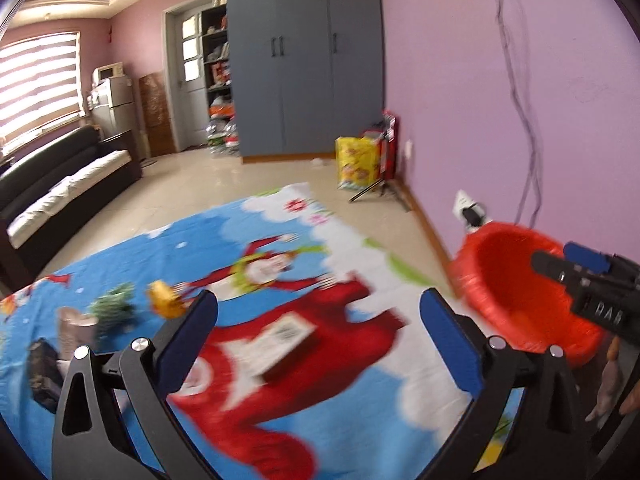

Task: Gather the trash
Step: 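Move both tools back over the trash on the bed, then grasp the white QR-code cardboard box with the right tool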

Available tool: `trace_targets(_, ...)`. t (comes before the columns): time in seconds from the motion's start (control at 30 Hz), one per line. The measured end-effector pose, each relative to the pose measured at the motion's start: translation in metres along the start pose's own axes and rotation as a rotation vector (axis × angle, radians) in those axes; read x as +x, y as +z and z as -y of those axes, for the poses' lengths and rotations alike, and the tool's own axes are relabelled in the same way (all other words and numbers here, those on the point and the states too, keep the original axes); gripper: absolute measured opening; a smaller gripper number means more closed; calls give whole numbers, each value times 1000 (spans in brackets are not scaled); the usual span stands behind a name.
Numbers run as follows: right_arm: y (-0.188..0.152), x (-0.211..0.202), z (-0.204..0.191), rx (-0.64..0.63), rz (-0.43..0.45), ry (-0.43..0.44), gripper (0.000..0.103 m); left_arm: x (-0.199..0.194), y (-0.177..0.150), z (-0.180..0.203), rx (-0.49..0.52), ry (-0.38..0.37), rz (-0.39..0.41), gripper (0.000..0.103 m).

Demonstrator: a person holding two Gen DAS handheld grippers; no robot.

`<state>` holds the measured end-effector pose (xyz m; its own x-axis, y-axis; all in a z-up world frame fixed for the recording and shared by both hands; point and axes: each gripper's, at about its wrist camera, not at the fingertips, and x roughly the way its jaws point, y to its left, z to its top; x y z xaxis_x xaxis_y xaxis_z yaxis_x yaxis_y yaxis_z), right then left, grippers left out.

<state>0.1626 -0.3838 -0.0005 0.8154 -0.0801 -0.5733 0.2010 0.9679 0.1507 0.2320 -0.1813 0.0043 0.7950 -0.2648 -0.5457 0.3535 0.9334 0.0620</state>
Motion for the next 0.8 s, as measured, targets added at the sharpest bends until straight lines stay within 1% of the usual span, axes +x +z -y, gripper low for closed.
trace_targets(0.07,-1,10,-26,-15,-19,33,70,-4,-2,-18,-1,13,-14,98)
trace_targets(0.1,-2,12,-33,-23,-24,41,70,-6,-3,-26,-1,29,-16,98)
trace_targets(0.13,-4,17,-49,-41,-34,55,70,-10,-3,-36,0,40,-17,98)
trace_targets(0.23,-7,25,-80,-60,-57,92,70,-23,-6,-62,-9,102,-5,98)
trace_targets(0.33,-12,34,-112,-49,-82,127,70,-31,-12,-89,-42,117,-4,98)
trace_targets(0.5,-20,49,-155,-18,-125,160,71,-37,-30,-138,-125,193,-27,98)
trace_targets(0.63,-29,65,-187,-54,-161,141,75,-40,-42,-176,-217,204,-79,97)
trace_targets(0.73,-33,77,-203,-62,-191,111,76,-46,-48,-191,-216,242,-77,97)
trace_targets(0.8,-35,86,-213,-64,-211,90,77,-47,-53,-198,-229,244,-87,97)
